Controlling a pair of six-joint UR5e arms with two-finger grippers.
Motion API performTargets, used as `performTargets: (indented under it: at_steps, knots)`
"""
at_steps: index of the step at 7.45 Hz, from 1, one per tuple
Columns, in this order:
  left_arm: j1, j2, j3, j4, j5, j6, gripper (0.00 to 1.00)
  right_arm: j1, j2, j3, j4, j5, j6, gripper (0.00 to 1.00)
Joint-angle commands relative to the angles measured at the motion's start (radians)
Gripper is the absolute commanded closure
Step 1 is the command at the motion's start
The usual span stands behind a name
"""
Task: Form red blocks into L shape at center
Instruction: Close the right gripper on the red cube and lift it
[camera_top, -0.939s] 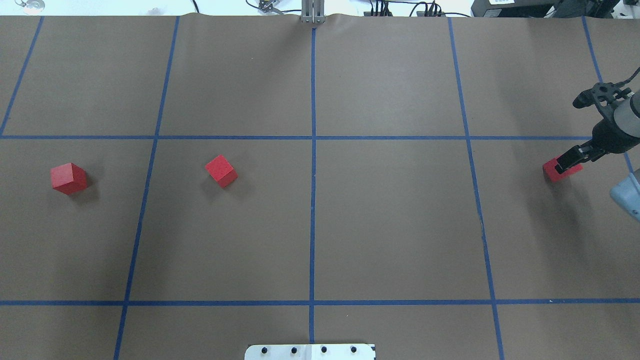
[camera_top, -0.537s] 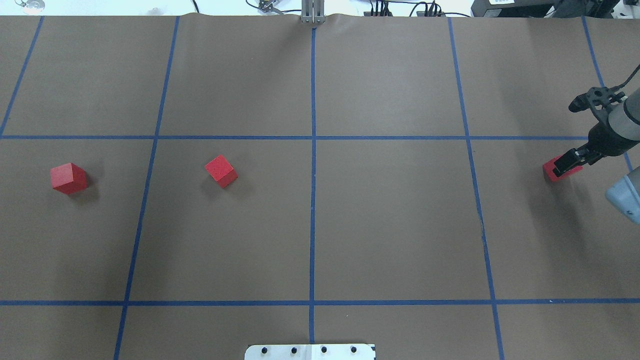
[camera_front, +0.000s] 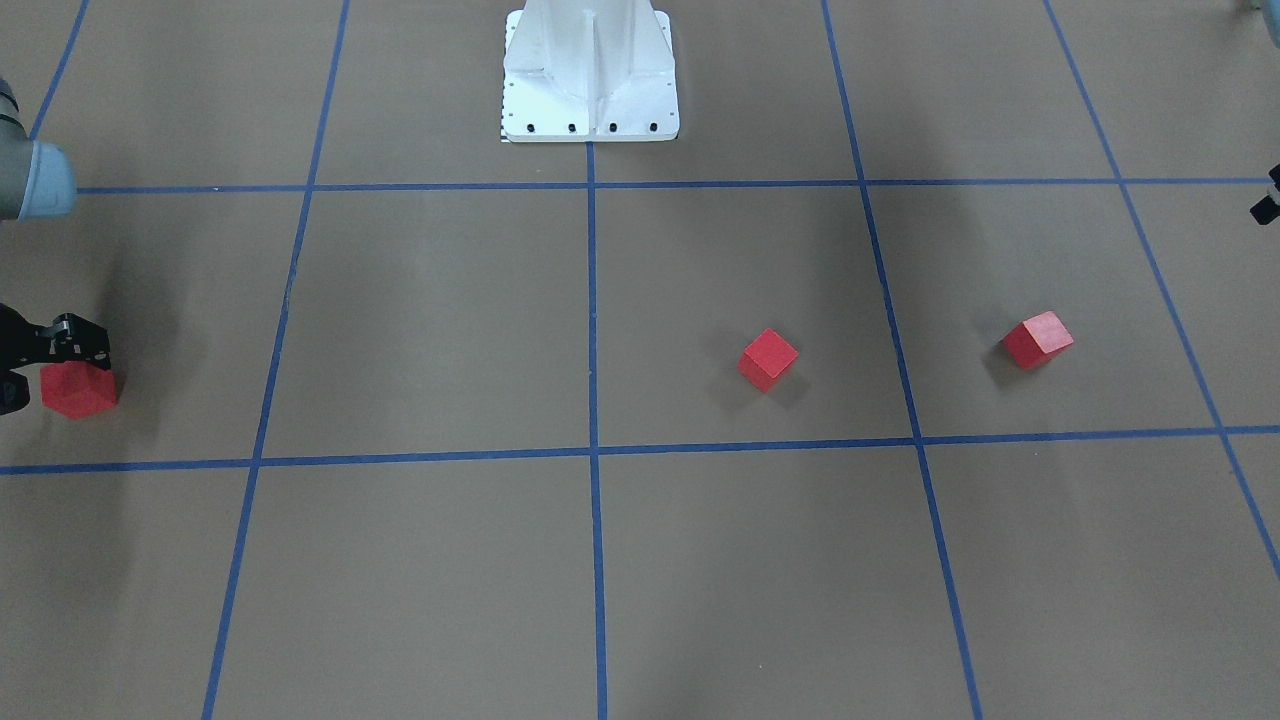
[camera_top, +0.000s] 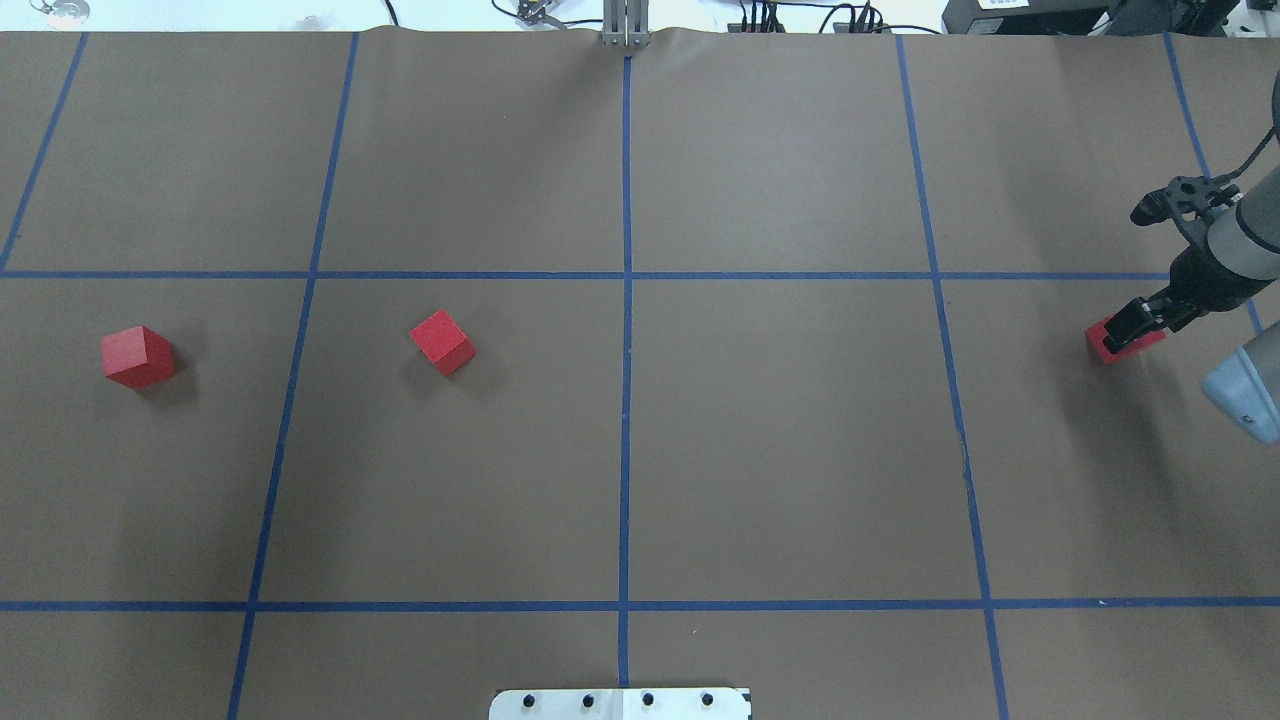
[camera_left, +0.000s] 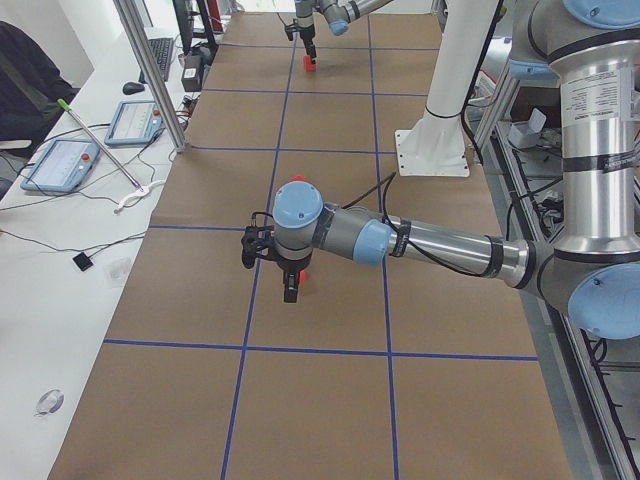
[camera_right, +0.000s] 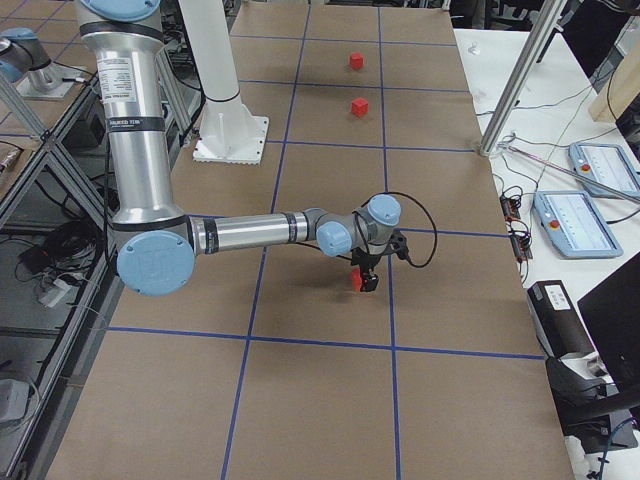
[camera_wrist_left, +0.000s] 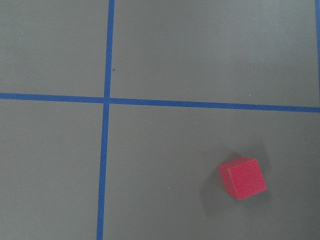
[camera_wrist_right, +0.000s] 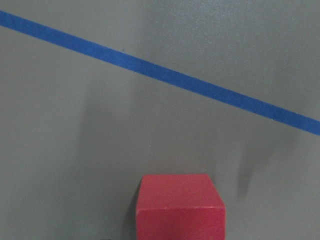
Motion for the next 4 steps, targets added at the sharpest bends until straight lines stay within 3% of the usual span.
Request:
performTargets:
  at_steps: [1,2,3,4]
  knots:
    - [0.0,0.0,-0.007,-0.004,0.0,-0.035,0.0,0.0,0.001,-0.001,0.0,0.001,-0.001,0.81]
    - [0.0,0.0,-0.007,-0.004,0.0,-0.035,0.0,0.0,0.002,0.009,0.0,0.002,0.002,1.0]
    - [0.0,0.0,-0.008,-0.004,0.0,-0.035,0.0,0.001,0.004,0.011,0.0,0.005,0.003,1.0]
    - [0.0,0.0,-0.008,-0.004,0.0,-0.035,0.0,0.004,0.007,0.075,-0.014,0.02,0.006,1.0]
